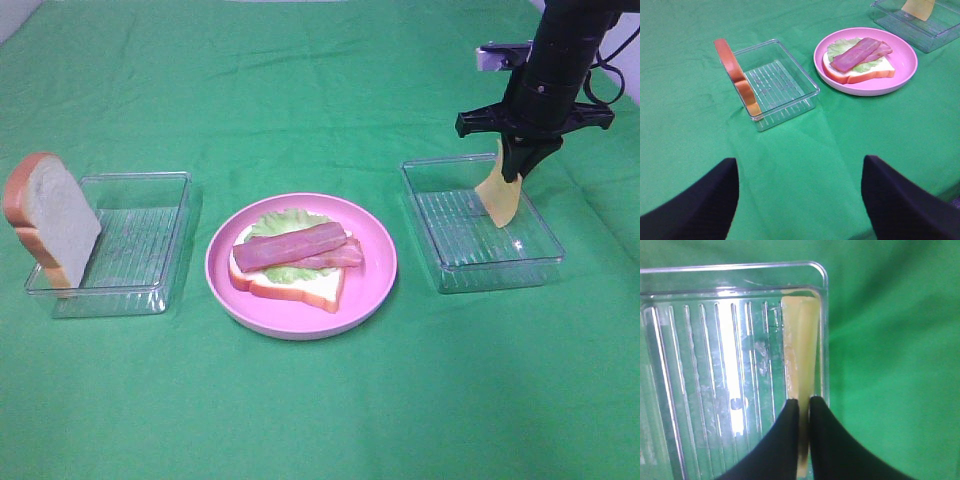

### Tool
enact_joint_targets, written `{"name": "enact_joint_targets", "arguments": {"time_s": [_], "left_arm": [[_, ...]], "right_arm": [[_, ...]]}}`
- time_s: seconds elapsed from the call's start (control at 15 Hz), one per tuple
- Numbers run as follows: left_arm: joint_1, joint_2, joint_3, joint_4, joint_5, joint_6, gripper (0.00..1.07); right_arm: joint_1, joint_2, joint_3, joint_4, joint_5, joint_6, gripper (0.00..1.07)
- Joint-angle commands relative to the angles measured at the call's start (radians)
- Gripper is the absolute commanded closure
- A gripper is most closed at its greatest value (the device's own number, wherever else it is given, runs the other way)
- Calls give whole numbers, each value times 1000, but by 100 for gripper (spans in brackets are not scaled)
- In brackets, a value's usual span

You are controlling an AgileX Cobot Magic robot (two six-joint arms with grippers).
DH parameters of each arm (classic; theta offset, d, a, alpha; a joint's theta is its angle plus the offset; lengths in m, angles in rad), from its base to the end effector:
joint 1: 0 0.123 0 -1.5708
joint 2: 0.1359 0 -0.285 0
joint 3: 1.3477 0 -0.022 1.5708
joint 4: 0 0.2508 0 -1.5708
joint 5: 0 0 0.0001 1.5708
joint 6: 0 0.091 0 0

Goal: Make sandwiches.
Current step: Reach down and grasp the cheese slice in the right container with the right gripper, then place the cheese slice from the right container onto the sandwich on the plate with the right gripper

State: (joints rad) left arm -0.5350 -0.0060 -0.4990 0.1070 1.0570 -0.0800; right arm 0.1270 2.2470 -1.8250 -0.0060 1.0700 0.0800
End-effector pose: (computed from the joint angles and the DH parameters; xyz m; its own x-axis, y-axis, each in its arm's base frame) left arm -0.0006 0.0102 0.2777 -0.3955 0.2028 -0.8958 0.4254 0.9048 0.0171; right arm 0.4622 0.0585 0.1677 -0.9851 -0.0481 -0.1651 -0.0500 0.9987 0.0075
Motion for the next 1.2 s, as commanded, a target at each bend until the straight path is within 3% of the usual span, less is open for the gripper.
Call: {"name": "enact_joint_targets", "arguments": {"time_s": [0.07,0.53,1.07,1.2], "left_arm": [[-5,-20,1,6,-13,2,39],[-5,-20,1,6,-13,2,39],[-5,-20,1,6,-13,2,39],[-5,-20,1,6,-13,2,39]], "right_arm": [[-3,3,6,-14,-4,11,107],[-2,-52,6,35,-2,10,107],[4,-133,20,356,90,-150,107],[29,-155,63,372,82,-171,107]]}}
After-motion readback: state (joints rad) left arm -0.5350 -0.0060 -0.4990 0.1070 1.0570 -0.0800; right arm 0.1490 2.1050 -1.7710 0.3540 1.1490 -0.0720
